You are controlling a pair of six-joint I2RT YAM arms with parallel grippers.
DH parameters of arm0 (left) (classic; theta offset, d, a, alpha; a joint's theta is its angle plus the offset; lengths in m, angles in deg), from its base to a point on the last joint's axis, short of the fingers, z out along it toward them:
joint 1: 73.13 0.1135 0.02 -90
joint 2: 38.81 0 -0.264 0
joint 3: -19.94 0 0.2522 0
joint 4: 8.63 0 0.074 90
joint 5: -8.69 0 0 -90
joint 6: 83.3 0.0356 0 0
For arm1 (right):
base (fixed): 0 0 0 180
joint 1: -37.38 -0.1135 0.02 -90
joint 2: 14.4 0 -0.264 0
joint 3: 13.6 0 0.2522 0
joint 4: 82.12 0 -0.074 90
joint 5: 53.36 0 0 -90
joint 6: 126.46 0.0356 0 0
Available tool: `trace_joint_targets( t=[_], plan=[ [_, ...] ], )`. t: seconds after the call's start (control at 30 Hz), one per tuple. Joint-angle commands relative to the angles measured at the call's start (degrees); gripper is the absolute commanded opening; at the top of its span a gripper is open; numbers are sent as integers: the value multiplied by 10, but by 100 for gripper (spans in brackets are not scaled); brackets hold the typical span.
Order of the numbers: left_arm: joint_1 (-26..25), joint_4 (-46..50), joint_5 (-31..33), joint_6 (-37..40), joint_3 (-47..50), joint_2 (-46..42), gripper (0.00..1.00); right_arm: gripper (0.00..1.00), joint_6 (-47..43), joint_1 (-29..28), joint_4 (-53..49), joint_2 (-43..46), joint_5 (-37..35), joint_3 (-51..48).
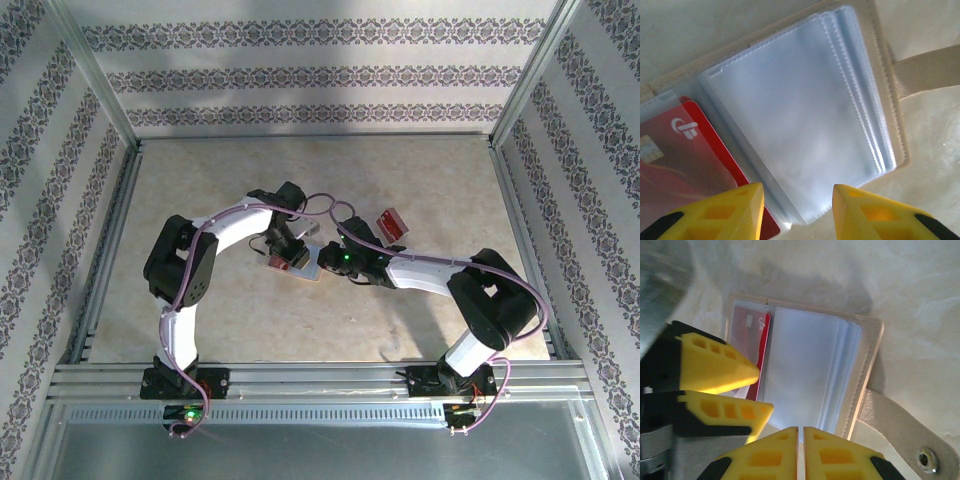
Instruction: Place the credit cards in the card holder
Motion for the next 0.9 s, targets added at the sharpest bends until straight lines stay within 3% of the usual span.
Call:
trace_joint_targets(
  t=[0.0,0.2,0.37,0.87],
  plan=[
    [-1,-6,8,-4,-13,20,40,12,0,6,13,-16,14,0],
    [11,-9,-2,-1,-4,32,24,12,1,6,18,-19,16,0],
    [27,-10,-7,-5,-4,24,18,12,7,6,25,-16,17,-6],
    [31,-8,-27,-6,-6,32,17,21,23,14,66,-80,42,25]
  ],
)
